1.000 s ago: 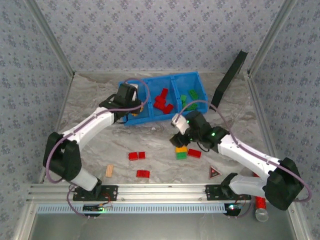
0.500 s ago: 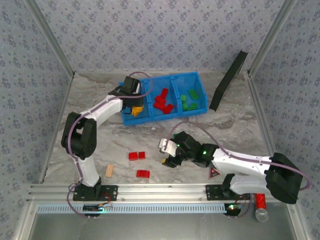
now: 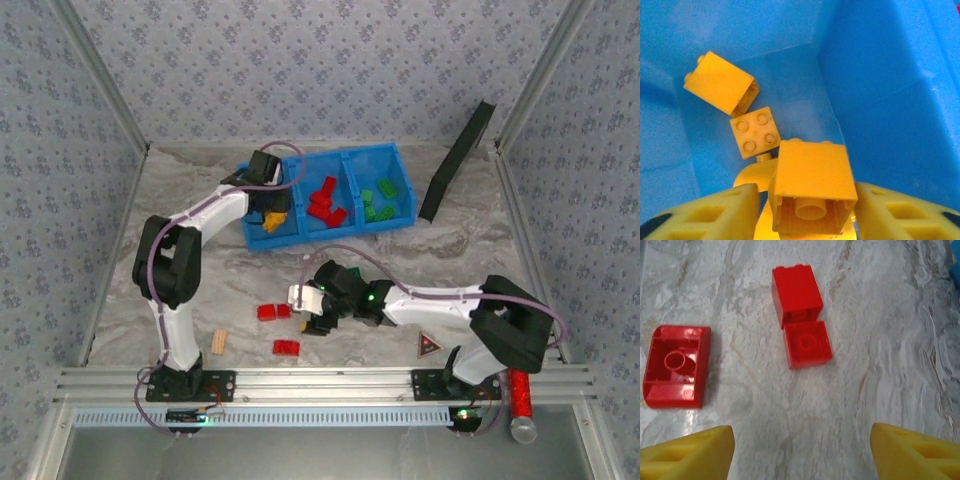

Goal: Sort the legos into containers by color
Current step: Place the lego in the container, then pick up the lego from the bottom-center of the table.

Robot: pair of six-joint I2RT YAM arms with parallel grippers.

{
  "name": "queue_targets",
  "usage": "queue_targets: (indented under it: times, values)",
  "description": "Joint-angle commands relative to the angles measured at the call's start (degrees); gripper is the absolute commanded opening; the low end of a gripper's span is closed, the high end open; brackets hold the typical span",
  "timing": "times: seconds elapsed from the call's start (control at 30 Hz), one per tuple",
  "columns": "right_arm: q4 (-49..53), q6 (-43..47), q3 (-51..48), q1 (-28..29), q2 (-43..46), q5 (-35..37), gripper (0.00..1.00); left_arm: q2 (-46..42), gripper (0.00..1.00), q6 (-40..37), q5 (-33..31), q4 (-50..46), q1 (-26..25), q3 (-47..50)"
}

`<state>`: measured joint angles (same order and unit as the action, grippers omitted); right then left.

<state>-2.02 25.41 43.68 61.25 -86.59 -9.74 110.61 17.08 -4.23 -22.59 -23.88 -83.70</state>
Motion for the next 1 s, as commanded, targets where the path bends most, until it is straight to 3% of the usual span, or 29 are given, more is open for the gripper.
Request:
queue_targets:
  times: [0.0,0.27,0.97]
  values:
    - [-0.96,2.39,3.65,-0.26,-3.19,-3.11,0.73,-3.45,0.60,-0.83,1.02,-1.66,0.41,-1.94]
    - [0.25,6.29,9.21,-0.46,-9.90,-4.81,0.72,-7.43,0.72,-1.65,2.19,-3.05,0.68,-4.26]
    - [2.70,5.14,14.55,-0.21,-19.48,-2.94,0.60,-22.53,0.78,-3.02,0.27,-7.36,1.55,-1.09]
